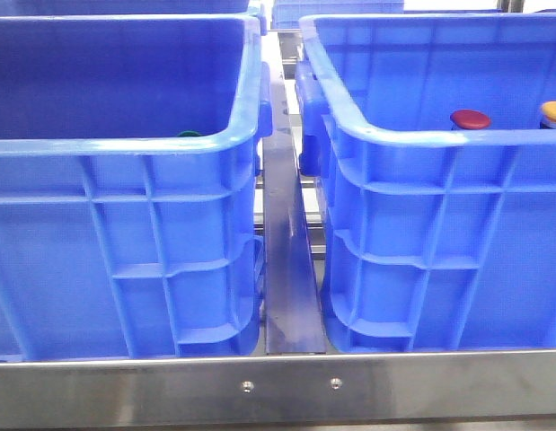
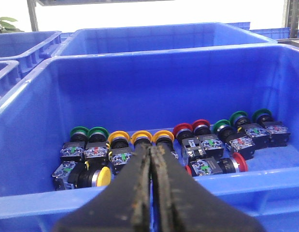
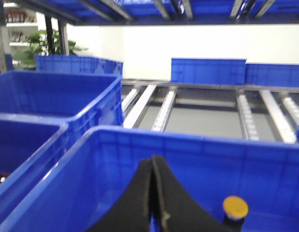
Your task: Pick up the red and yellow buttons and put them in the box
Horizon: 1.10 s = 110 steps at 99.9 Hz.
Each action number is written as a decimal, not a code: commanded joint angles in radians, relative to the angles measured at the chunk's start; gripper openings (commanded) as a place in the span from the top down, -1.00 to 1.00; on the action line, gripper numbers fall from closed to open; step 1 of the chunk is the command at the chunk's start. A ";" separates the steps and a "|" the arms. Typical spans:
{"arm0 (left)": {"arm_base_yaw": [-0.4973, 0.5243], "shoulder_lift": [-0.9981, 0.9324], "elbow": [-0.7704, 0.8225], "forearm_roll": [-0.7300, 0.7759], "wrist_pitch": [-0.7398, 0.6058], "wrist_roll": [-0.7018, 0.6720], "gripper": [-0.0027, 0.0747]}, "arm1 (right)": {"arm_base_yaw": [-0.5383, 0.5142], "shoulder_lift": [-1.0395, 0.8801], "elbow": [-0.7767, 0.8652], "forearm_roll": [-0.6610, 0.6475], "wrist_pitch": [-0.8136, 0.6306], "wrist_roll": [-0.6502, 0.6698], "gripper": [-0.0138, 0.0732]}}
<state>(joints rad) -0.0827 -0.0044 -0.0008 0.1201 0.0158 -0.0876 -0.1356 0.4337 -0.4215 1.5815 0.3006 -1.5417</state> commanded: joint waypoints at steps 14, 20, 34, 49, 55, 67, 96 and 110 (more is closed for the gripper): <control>0.004 -0.031 0.018 -0.009 -0.081 0.000 0.98 | -0.002 -0.051 -0.026 -0.604 0.017 0.589 0.84; 0.004 -0.031 0.018 -0.009 -0.081 0.000 0.98 | -0.002 -0.079 -0.026 -0.771 0.011 0.759 0.84; 0.004 -0.031 0.018 -0.009 -0.081 0.000 0.98 | 0.021 -0.147 -0.024 -1.089 -0.019 1.087 0.84; 0.004 -0.031 0.018 -0.009 -0.081 0.000 0.98 | 0.098 -0.224 0.025 -1.354 -0.065 1.329 0.84; 0.004 -0.031 0.018 -0.009 -0.081 0.000 0.98 | 0.138 -0.256 0.064 -1.421 -0.097 1.390 0.84; 0.004 -0.031 0.018 -0.009 -0.081 0.000 0.98 | 0.190 -0.317 0.147 -1.508 -0.195 1.456 0.84; 0.004 -0.031 0.018 -0.009 -0.081 0.000 0.98 | 0.195 -0.456 0.306 -1.559 -0.294 1.506 0.84; 0.004 -0.031 0.018 -0.009 -0.081 0.000 0.98 | 0.182 -0.464 0.362 -1.558 -0.357 1.509 0.84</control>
<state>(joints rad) -0.0827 -0.0044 -0.0008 0.1201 0.0158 -0.0876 0.0578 -0.0108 -0.0612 0.0347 0.0696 -0.0411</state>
